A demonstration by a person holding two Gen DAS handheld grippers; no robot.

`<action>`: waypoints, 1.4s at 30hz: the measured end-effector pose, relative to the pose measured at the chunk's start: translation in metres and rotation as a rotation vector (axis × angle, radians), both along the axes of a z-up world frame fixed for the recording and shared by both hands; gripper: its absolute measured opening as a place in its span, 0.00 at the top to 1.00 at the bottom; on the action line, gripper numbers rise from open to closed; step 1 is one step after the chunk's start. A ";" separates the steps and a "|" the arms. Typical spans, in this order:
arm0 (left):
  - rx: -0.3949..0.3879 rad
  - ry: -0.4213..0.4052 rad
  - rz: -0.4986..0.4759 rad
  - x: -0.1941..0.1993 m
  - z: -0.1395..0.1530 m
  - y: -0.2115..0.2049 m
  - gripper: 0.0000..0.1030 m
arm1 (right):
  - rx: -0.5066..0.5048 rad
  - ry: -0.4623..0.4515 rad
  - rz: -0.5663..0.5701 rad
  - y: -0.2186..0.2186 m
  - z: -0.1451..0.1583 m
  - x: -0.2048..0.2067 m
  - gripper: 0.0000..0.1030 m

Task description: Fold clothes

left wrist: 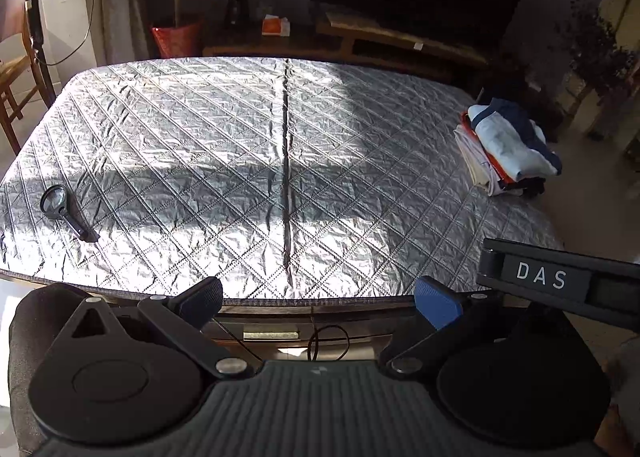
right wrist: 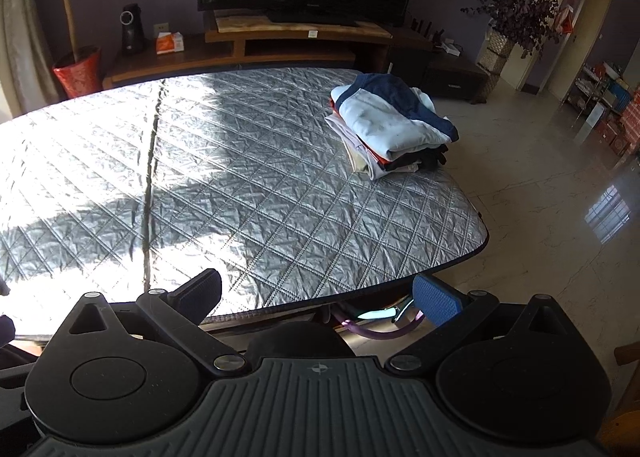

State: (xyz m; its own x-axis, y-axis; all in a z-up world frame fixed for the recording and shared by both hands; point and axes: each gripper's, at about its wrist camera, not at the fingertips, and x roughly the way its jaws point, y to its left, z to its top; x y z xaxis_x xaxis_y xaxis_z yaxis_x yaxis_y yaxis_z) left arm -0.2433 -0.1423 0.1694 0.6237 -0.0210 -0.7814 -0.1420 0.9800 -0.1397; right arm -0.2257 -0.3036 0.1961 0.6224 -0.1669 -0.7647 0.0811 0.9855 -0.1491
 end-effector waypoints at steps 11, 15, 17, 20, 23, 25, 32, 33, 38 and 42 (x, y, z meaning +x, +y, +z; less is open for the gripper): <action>-0.056 -0.163 -0.105 -0.012 0.014 -0.021 0.01 | -0.056 -0.132 -0.105 -0.050 0.005 -0.028 0.00; -0.098 -0.149 -0.098 -0.009 0.013 -0.023 0.01 | -0.002 -0.164 -0.151 -0.073 0.000 -0.032 0.00; -0.105 -0.150 -0.113 -0.008 0.014 -0.024 0.01 | 0.025 -0.180 -0.175 -0.084 -0.002 -0.034 0.00; -0.066 -0.207 -0.141 -0.011 0.015 -0.031 0.01 | 0.061 -0.203 -0.203 -0.099 -0.006 -0.036 0.00; -0.015 -0.240 -0.161 -0.010 0.016 -0.037 0.01 | 0.036 -0.190 -0.179 -0.095 -0.017 -0.031 0.00; -0.034 -0.232 -0.158 -0.006 0.011 -0.034 0.01 | 0.006 -0.172 -0.151 -0.088 -0.026 -0.025 0.00; -0.100 -0.202 -0.074 0.015 -0.016 -0.011 0.01 | -0.005 -0.117 -0.043 -0.063 -0.063 -0.009 0.00; -0.111 -0.206 -0.071 0.017 -0.020 -0.006 0.01 | 0.008 -0.115 -0.027 -0.060 -0.067 -0.006 0.00; -0.070 -0.216 -0.069 0.034 -0.033 0.000 0.01 | 0.025 -0.096 -0.010 -0.048 -0.083 0.014 0.01; -0.037 -0.154 -0.097 0.055 -0.048 -0.001 0.01 | -0.013 -0.086 -0.002 -0.037 -0.095 0.035 0.00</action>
